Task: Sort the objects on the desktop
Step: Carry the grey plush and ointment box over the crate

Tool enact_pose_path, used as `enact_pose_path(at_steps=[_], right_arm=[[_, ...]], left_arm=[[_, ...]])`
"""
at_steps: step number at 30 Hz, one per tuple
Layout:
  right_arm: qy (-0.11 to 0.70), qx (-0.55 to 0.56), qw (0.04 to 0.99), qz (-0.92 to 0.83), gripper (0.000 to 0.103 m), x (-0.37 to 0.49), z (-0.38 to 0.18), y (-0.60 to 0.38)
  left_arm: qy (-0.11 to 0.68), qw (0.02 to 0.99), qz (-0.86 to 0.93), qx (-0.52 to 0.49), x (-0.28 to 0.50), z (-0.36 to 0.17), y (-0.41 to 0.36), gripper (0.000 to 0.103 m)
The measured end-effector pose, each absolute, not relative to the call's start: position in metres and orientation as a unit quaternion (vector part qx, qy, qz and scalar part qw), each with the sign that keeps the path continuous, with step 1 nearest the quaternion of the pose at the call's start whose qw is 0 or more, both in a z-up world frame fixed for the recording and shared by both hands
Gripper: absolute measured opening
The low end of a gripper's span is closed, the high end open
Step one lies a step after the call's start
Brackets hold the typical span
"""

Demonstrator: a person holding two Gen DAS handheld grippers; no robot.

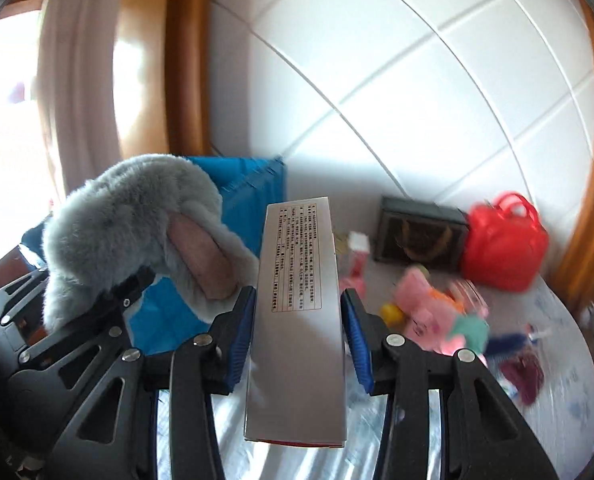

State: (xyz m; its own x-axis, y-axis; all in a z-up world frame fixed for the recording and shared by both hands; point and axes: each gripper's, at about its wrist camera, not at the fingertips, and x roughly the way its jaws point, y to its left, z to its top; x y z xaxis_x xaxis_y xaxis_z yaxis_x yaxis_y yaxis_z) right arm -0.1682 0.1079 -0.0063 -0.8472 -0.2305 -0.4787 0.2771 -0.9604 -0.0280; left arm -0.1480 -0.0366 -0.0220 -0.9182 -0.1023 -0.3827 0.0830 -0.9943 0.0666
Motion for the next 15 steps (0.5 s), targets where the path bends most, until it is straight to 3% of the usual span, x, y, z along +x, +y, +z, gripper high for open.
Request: enact_pose_path(at_steps=[7, 15], right_arm=[[0.057, 0.203, 0.217, -0.953, 0.043, -0.187, 0.021, 0.005], [0.065, 0.226, 0.278, -0.931, 0.043, -0.243, 0.014, -0.121]], left_arm=[[-0.017, 0.146, -0.973, 0.178, -0.149, 0.01, -0.155, 0.022], [-0.001, 0.205, -0.955, 0.213, -0.183, 0.002, -0.276, 0.022]])
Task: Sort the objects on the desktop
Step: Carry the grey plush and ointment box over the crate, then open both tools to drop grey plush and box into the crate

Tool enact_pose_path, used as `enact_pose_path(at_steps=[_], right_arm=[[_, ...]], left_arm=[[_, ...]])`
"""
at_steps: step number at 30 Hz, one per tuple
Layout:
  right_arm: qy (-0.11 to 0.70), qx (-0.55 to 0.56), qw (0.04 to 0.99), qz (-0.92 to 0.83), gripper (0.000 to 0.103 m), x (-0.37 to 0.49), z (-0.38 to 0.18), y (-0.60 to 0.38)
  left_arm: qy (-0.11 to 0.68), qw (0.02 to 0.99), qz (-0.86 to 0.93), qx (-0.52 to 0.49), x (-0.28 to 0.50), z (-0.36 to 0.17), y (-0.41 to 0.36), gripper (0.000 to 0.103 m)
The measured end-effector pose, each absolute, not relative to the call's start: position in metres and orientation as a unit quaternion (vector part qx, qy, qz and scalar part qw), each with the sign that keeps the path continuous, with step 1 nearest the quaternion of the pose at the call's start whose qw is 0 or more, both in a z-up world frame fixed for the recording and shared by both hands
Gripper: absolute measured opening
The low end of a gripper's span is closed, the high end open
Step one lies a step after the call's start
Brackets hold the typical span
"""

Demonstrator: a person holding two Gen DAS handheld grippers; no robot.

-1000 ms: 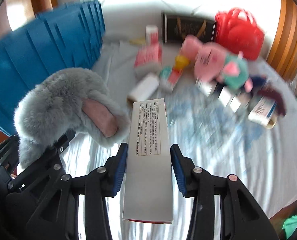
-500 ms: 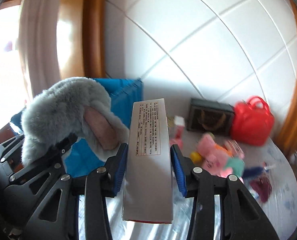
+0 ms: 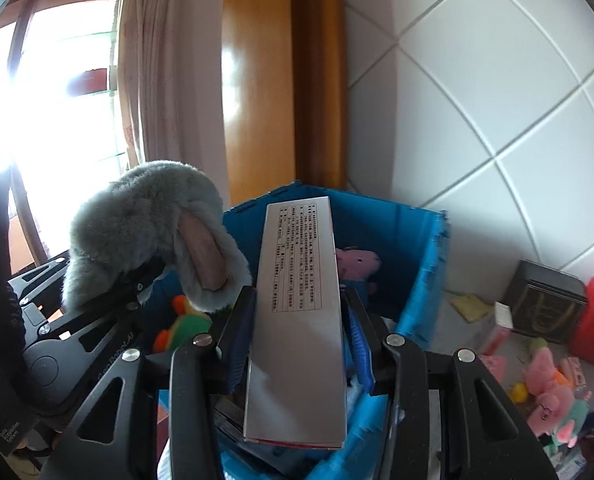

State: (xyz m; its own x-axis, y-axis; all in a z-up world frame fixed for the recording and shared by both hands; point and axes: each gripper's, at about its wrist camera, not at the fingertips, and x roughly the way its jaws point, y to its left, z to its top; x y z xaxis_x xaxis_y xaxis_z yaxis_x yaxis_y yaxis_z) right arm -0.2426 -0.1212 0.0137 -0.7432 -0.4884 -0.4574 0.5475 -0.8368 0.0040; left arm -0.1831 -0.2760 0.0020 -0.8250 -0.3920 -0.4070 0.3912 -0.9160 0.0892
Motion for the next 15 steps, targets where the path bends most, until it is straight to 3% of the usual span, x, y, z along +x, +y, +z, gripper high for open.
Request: enact_pose_path(at_steps=[2, 4, 6, 8, 10, 12, 15], right_arm=[[0.071, 0.231, 0.278, -0.93, 0.043, -0.251, 0.01, -0.14], [0.072, 0.235, 0.277, -0.929, 0.043, -0.257, 0.007, -0.153], [0.072, 0.243, 0.273, -0.928, 0.043, -0.265, 0.004, -0.161], [0.078, 0.251, 0.261, -0.929, 0.053, -0.269, 0.001, -0.168], [0.081, 0.253, 0.244, -0.933, 0.084, -0.273, -0.002, -0.171], [0.077, 0.254, 0.231, -0.936, 0.099, -0.276, -0.003, -0.168], [0.074, 0.256, 0.222, -0.938, 0.103, -0.275, -0.003, -0.163]], left_arm=[[0.011, 0.208, -0.952, 0.226, -0.193, -0.004, -0.3, 0.026], [0.021, 0.205, -0.95, 0.235, -0.2, -0.006, -0.315, 0.037], [0.022, 0.201, -0.95, 0.237, -0.204, -0.006, -0.323, 0.063], [0.016, 0.202, -0.952, 0.23, -0.205, -0.002, -0.324, 0.077], [0.014, 0.209, -0.952, 0.224, -0.205, -0.002, -0.327, 0.08], [0.017, 0.209, -0.952, 0.224, -0.205, -0.003, -0.335, 0.081], [0.026, 0.204, -0.951, 0.232, -0.204, -0.007, -0.335, 0.081]])
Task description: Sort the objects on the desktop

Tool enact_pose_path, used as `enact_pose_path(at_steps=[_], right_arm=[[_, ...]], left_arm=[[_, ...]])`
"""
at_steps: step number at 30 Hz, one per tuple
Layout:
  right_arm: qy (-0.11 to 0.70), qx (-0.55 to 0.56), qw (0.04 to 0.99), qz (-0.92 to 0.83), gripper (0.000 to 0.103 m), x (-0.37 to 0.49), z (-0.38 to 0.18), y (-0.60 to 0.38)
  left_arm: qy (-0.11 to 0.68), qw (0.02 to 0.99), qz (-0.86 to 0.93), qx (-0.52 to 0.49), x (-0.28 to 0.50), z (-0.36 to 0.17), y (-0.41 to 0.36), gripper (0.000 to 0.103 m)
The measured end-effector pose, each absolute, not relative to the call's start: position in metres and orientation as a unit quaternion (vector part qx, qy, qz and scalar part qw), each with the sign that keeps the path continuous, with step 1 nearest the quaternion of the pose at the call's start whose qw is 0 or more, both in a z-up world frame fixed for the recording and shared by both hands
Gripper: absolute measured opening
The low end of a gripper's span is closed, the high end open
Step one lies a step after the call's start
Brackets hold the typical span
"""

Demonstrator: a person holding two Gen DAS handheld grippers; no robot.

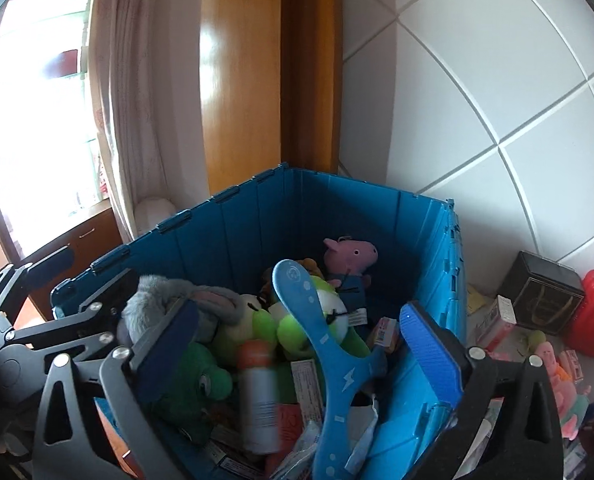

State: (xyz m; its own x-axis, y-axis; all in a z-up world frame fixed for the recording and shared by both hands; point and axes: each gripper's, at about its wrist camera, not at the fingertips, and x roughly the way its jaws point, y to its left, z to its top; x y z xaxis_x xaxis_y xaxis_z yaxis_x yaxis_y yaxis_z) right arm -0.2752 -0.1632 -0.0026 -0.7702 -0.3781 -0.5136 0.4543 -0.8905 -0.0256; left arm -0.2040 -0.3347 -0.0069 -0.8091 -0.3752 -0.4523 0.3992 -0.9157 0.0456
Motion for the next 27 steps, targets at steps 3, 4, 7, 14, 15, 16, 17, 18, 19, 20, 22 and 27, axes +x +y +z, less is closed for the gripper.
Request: enact_pose_path(at_steps=[3, 4, 7, 14, 15, 16, 17, 18, 19, 20, 22, 27], right_arm=[[0.071, 0.259, 0.21, -0.94, 0.103, -0.273, -0.004, -0.154], [0.07, 0.26, 0.207, -0.941, 0.103, -0.271, -0.005, -0.15], [0.071, 0.26, 0.199, -0.942, 0.103, -0.263, -0.002, -0.142], [0.054, 0.237, 0.178, -0.954, 0.103, -0.223, 0.011, -0.09], [0.052, 0.232, 0.172, -0.956, 0.103, -0.215, 0.013, -0.078], [0.051, 0.227, 0.166, -0.958, 0.103, -0.205, 0.015, -0.065], [0.049, 0.223, 0.16, -0.96, 0.103, -0.194, 0.017, -0.051], [0.048, 0.22, 0.153, -0.962, 0.103, -0.184, 0.018, -0.036], [0.048, 0.218, 0.146, -0.964, 0.103, -0.174, 0.018, -0.022], [0.049, 0.217, 0.137, -0.965, 0.103, -0.165, 0.018, -0.008], [0.047, 0.219, 0.119, -0.967, 0.103, -0.147, 0.016, 0.022], [0.034, 0.244, 0.094, -0.965, 0.103, -0.104, 0.003, 0.099]], left_arm=[[0.03, 0.201, -0.95, 0.238, -0.202, -0.012, -0.332, 0.081], [0.033, 0.198, -0.95, 0.239, -0.2, -0.014, -0.329, 0.081], [0.04, 0.185, -0.952, 0.242, -0.197, -0.017, -0.322, 0.081], [0.055, 0.158, -0.957, 0.237, -0.179, -0.013, -0.286, 0.084], [0.056, 0.154, -0.959, 0.234, -0.173, -0.011, -0.276, 0.084], [0.055, 0.149, -0.96, 0.23, -0.167, -0.009, -0.265, 0.084], [0.054, 0.145, -0.962, 0.226, -0.161, -0.007, -0.253, 0.085], [0.053, 0.141, -0.963, 0.222, -0.155, -0.005, -0.242, 0.085], [0.052, 0.136, -0.965, 0.218, -0.148, -0.003, -0.23, 0.085], [0.051, 0.13, -0.966, 0.216, -0.141, -0.002, -0.217, 0.086], [0.051, 0.116, -0.968, 0.215, -0.128, 0.0, -0.192, 0.087], [0.062, 0.085, -0.968, 0.227, -0.088, -0.003, -0.122, 0.091]])
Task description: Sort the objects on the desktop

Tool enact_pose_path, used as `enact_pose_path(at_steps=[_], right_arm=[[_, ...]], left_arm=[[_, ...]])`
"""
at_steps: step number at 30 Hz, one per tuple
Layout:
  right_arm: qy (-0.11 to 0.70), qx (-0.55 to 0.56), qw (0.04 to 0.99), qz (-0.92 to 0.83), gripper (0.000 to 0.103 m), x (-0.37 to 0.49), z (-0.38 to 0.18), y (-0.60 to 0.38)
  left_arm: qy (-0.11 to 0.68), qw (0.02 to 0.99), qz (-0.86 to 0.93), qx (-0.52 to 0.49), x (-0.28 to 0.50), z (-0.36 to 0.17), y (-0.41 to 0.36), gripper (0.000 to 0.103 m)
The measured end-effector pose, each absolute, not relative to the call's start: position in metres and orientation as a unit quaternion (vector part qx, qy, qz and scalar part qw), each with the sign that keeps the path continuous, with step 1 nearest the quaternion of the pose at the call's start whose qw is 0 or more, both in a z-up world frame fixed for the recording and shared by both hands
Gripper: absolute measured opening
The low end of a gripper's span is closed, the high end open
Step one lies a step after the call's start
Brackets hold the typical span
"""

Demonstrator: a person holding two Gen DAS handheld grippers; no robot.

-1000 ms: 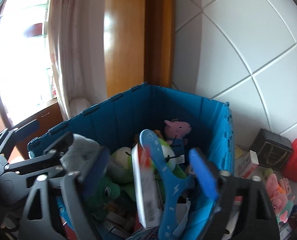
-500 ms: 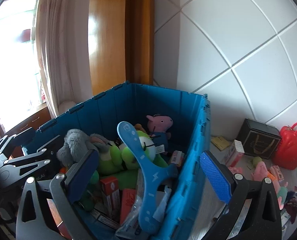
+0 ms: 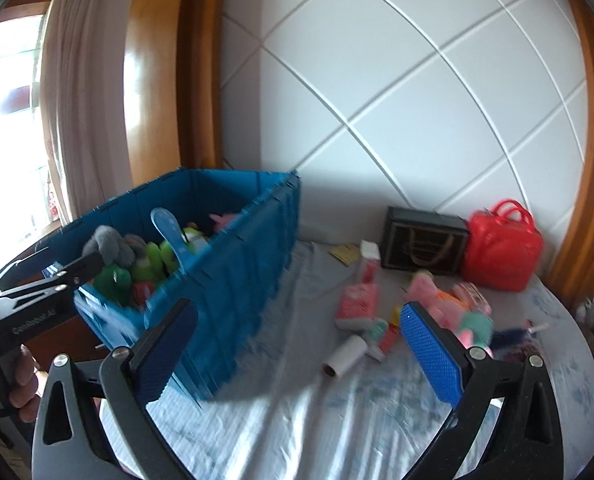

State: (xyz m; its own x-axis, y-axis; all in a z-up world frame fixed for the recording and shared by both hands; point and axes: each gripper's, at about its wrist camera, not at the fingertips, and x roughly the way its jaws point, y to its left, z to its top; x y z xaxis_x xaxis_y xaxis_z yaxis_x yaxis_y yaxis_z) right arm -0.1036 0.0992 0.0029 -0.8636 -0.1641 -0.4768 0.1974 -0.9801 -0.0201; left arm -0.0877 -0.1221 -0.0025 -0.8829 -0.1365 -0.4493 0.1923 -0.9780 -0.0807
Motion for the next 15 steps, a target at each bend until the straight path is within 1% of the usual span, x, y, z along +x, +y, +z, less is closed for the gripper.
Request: enact_pose_path(at_steps=[4, 8, 15], right_arm=[[0.034, 0.267, 0.094, -0.959, 0.103, -0.076, -0.008, 0.141], [0.028, 0.281, 0.096, -0.954, 0.103, -0.051, -0.014, 0.163], [0.01, 0.271, 0.08, -0.959, 0.103, -0.016, -0.008, 0.178]], left_arm=[[0.067, 0.078, -0.964, 0.245, -0.06, -0.007, -0.075, 0.093], [0.04, 0.076, -0.958, 0.274, -0.038, -0.007, -0.039, 0.093], [0.015, 0.059, -0.962, 0.268, -0.008, 0.005, -0.019, 0.093]])
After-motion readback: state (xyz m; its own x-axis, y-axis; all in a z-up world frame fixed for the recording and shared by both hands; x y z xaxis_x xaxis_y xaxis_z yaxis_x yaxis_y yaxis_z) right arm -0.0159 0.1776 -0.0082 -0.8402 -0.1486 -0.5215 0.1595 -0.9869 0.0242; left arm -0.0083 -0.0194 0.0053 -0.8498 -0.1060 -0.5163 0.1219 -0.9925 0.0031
